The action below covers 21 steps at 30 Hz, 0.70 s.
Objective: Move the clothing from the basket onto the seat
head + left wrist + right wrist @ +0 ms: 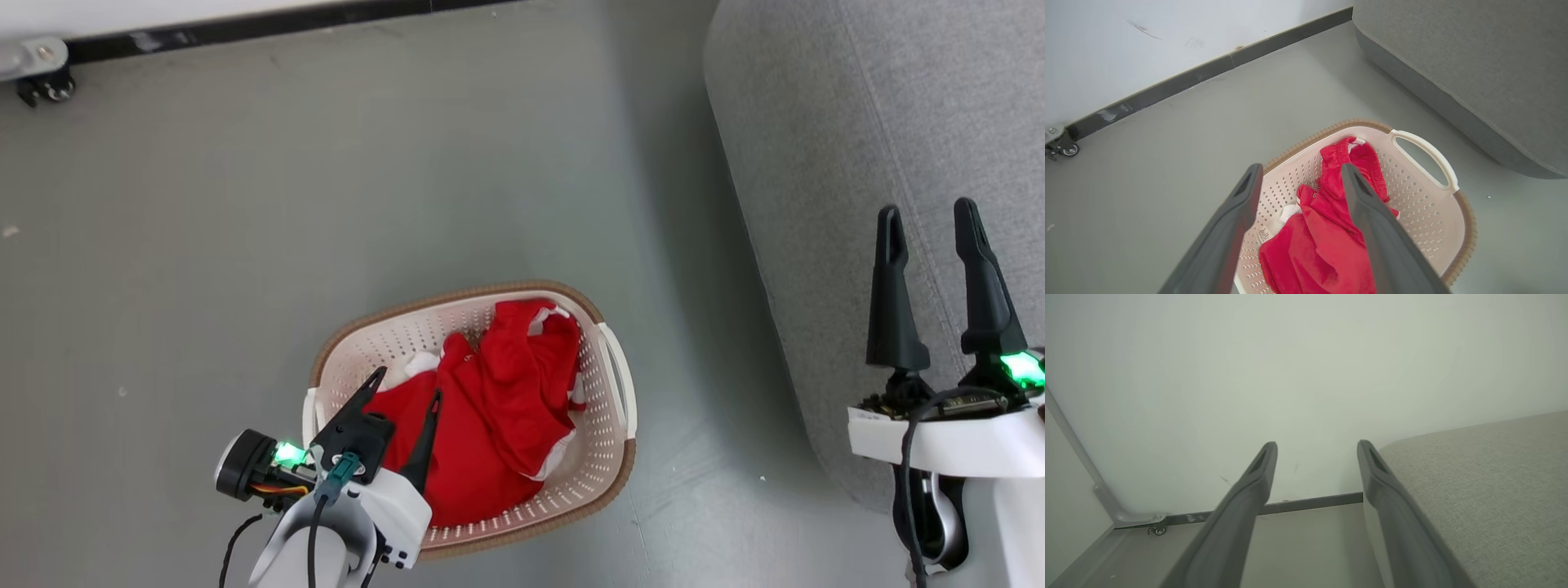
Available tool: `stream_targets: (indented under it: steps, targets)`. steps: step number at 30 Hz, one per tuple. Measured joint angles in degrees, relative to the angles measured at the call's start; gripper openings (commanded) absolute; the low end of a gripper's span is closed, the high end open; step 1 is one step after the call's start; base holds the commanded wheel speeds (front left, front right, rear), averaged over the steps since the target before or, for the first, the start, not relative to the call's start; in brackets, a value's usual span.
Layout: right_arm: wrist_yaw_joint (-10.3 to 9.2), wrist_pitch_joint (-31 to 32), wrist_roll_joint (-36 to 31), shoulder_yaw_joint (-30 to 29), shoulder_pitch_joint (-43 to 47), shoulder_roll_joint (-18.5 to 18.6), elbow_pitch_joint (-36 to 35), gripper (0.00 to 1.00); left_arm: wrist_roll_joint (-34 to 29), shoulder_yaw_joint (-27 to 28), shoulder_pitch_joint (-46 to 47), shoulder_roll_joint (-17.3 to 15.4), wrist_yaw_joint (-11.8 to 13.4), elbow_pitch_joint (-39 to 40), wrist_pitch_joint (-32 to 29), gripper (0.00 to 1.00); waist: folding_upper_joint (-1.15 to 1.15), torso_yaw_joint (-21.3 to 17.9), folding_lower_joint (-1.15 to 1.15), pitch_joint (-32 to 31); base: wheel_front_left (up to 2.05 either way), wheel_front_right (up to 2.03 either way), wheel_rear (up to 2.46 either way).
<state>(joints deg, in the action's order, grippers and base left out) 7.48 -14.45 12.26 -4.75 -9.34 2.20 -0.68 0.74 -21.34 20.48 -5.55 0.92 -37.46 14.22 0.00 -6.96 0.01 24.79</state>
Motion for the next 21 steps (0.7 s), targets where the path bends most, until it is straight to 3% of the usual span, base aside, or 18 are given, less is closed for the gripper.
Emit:
stream_targets:
  steps: [21]
  targets:
    - [0.00,0.0,0.1,1.5,-9.6,0.2,1.1,1.00,-1.5,-2.2,6.0,0.1,-2.8,-5.6,0.0,1.00,0.00,-2.2,0.00,10.4,0.00,0.00,0.00]
